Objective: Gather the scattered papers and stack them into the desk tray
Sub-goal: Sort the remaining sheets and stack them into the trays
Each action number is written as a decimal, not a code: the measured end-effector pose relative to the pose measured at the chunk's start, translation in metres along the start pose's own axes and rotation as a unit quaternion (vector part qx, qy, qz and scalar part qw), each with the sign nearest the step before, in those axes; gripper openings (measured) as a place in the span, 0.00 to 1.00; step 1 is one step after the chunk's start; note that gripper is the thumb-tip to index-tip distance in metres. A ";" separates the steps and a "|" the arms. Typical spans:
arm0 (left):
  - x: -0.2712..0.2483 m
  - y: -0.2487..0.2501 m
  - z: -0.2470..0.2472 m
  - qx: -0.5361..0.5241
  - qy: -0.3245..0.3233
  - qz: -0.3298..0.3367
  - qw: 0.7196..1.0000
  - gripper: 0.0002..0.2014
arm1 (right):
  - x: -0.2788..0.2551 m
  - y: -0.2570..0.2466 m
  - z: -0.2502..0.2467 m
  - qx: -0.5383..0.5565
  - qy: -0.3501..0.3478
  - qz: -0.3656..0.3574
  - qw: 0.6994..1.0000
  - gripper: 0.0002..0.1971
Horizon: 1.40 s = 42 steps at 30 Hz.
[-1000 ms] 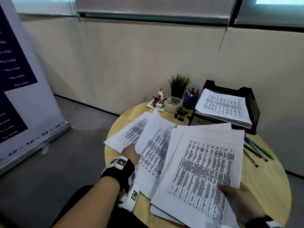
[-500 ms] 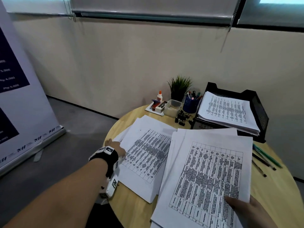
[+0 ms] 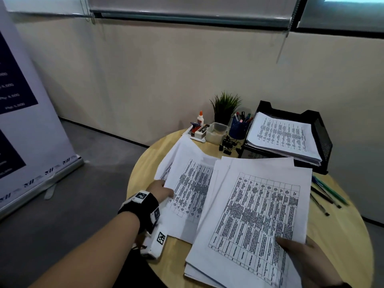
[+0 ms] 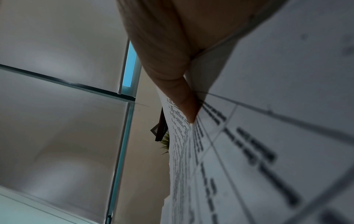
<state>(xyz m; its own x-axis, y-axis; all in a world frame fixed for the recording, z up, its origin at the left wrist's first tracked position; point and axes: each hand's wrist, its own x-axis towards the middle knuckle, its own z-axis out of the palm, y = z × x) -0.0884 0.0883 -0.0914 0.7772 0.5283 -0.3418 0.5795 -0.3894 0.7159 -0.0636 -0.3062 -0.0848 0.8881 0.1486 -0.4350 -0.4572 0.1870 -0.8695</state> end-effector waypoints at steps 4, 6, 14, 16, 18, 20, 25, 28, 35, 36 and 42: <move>-0.032 -0.003 0.020 -0.026 -0.065 -0.026 0.997 0.31 | -0.014 -0.011 0.023 -0.036 -0.024 -0.019 0.999 0.38; -0.048 -0.005 0.031 -0.004 -0.108 -0.031 0.994 0.27 | -0.021 -0.013 0.016 -0.024 -0.021 -0.029 0.999 0.29; -0.086 -0.015 0.038 0.098 -0.158 -0.061 0.981 0.19 | -0.021 0.001 0.000 -0.047 -0.039 0.006 0.998 0.19; -0.088 -0.014 0.034 0.147 -0.145 -0.049 0.977 0.15 | -0.021 0.005 0.000 -0.075 -0.042 0.039 0.996 0.17; -0.085 -0.012 0.031 0.193 -0.108 -0.035 0.975 0.18 | -0.024 0.010 0.002 -0.109 -0.037 0.054 0.992 0.14; -0.080 -0.014 0.030 0.166 -0.059 -0.027 0.984 0.27 | -0.023 0.014 0.003 -0.151 -0.009 0.048 0.987 0.12; -0.064 -0.011 0.031 0.048 -0.007 -0.017 0.999 0.28 | -0.007 0.027 0.000 -0.266 0.079 0.019 0.961 0.17; -0.074 -0.005 0.035 0.102 -0.069 -0.012 0.992 0.08 | -0.004 0.031 0.006 -0.319 0.078 0.006 0.945 0.17; -0.063 -0.012 0.067 -0.101 -0.189 -0.085 0.973 0.28 | 0.002 0.037 0.015 -0.358 0.061 -0.044 0.931 0.11; -0.048 -0.023 0.072 -0.129 -0.182 -0.082 0.972 0.36 | 0.002 0.035 0.015 -0.394 0.059 -0.059 0.915 0.11; -0.076 -0.002 0.069 -0.164 -0.227 -0.045 0.959 0.31 | -0.002 0.031 0.009 -0.332 -0.005 -0.054 0.942 0.14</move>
<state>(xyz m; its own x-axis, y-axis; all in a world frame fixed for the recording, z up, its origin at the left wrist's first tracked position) -0.1322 -0.0032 -0.1087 0.7973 0.1357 -0.5881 0.5990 -0.0596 0.7985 -0.0802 -0.2916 -0.1086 0.9256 0.1725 -0.3369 -0.2312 -0.4471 -0.8641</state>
